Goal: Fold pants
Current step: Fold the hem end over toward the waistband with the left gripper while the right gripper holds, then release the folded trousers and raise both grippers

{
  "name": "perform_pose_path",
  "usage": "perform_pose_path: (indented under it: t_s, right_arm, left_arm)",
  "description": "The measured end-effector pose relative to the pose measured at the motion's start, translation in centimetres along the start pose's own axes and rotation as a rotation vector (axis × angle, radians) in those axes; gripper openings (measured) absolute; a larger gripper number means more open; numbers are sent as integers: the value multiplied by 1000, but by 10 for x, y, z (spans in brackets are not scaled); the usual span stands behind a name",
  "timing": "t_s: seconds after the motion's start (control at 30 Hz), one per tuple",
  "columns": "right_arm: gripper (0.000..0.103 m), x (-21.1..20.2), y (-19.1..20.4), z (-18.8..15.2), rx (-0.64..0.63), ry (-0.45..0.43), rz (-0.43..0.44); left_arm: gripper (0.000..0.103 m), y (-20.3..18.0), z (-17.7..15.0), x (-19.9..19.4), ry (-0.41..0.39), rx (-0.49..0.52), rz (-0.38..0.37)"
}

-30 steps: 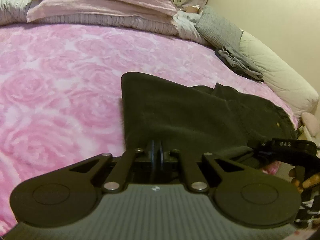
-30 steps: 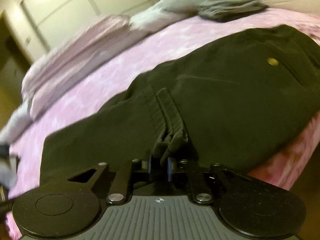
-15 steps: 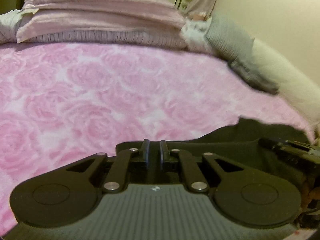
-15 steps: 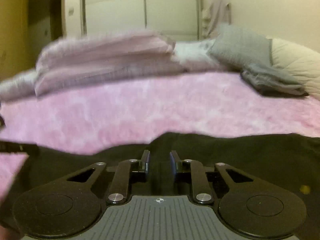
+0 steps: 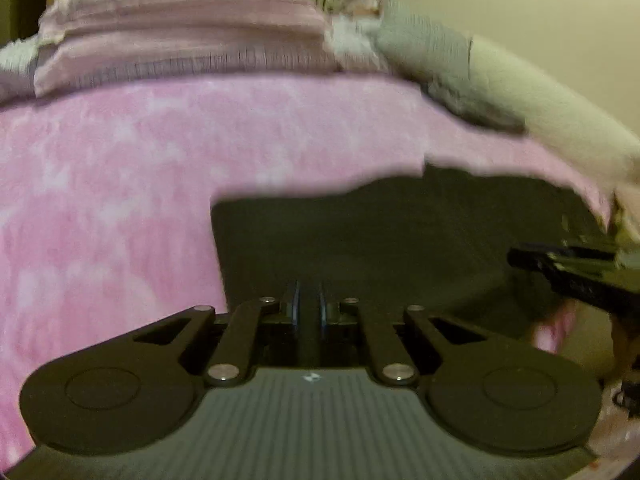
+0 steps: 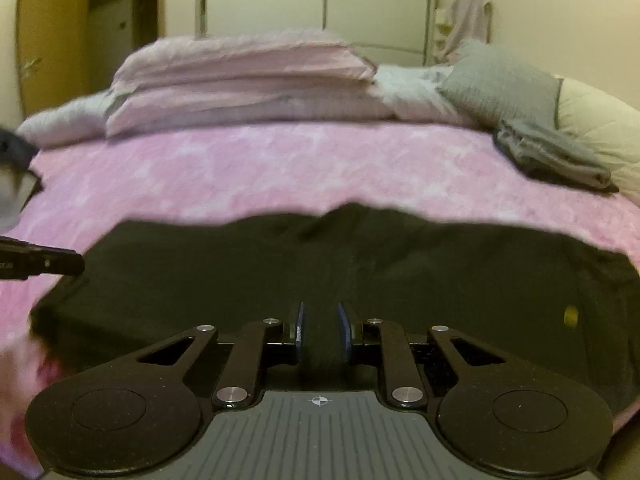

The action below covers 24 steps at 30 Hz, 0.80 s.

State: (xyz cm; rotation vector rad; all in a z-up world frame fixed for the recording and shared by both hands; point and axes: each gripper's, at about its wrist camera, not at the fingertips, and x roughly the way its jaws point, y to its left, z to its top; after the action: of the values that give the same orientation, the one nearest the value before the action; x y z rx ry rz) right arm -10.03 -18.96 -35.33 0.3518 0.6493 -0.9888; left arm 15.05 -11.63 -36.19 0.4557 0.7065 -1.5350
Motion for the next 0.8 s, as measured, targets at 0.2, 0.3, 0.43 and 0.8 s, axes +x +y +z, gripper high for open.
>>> perform_pose_path:
  t_s: [0.2, 0.3, 0.43, 0.8]
  right_arm:
    - [18, -2, 13, 7, -24, 40, -31]
    - [46, -30, 18, 2, -24, -8, -37]
    - [62, -64, 29, -15, -59, -32, -62]
    - [63, -129, 44, -31, -42, -59, -81]
  left_arm:
    - [7, -10, 1, -10, 23, -72, 72]
    - [23, -16, 4, -26, 42, -82, 104]
    - [40, -30, -3, -50, 94, -85, 158]
    - [63, -63, -27, -113, 91, -14, 176]
